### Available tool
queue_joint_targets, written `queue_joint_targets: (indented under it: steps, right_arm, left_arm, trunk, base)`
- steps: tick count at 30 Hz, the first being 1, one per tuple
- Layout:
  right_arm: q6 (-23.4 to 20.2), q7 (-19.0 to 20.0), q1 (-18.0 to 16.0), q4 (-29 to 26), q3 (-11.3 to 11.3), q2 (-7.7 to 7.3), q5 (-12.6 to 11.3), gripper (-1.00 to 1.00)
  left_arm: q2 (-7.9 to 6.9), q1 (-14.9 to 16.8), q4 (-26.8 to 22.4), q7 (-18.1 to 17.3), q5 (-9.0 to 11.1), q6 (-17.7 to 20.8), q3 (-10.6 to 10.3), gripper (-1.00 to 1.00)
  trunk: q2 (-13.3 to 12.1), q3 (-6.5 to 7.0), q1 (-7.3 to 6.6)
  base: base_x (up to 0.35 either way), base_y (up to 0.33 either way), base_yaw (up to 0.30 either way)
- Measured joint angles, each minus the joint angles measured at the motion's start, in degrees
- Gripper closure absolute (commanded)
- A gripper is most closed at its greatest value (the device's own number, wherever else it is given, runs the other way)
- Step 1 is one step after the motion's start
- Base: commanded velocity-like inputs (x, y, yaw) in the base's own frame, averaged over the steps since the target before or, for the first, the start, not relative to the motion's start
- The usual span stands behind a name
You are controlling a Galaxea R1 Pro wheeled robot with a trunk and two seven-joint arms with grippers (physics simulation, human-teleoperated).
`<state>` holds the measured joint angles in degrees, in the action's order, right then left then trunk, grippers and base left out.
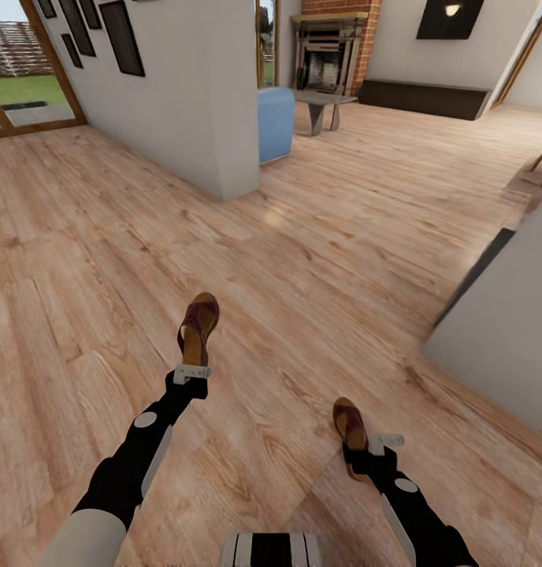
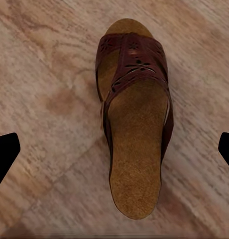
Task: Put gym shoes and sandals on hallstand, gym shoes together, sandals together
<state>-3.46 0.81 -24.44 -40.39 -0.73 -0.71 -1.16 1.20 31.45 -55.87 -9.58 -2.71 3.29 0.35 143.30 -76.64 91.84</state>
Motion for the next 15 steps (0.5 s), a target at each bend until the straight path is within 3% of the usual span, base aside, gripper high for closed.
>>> queue_joint_targets:
  steps: [7,15]
  right_arm:
    - [5.71,-0.02,-0.05,2.39,0.06,-0.04,0.15,-1.0]
    - [6.7,-0.02,-1.78,3.77,0.09,-0.16,0.13,-1.0]
  left_arm:
    - [0.0,0.01,0.0,-0.03,-0.11,0.07,0.0,1.0]
    - [0.0,0.01,0.0,0.0,-0.09,0.08,0.07,1.0]
  trunk:
    - [0.1,-1.64,0.18]
    - [0.2,-3.42,0.39]
  base:
    - [0.0,0.0,0.01]
    - [0.0,0.0,0.0]
